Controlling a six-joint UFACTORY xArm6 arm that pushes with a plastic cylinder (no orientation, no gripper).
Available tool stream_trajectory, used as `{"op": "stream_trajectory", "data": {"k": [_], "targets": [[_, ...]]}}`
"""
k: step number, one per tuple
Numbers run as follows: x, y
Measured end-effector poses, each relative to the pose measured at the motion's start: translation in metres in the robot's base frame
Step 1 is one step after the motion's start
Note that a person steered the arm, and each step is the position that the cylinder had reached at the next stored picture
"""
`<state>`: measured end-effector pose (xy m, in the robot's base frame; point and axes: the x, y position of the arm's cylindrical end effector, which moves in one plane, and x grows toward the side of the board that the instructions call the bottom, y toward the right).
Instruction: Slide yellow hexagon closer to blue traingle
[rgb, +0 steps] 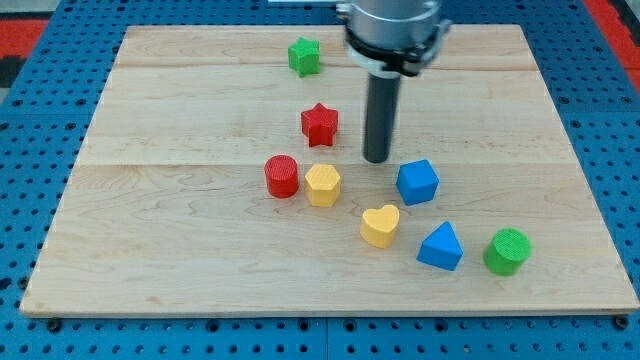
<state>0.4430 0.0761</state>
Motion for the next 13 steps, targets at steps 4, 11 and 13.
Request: {"op": "stream_trajectory", "data": {"k": [4,11,13], "targets": [[0.011,-0.002],[-0.001,-0.092],[-0.009,-0.178]]}}
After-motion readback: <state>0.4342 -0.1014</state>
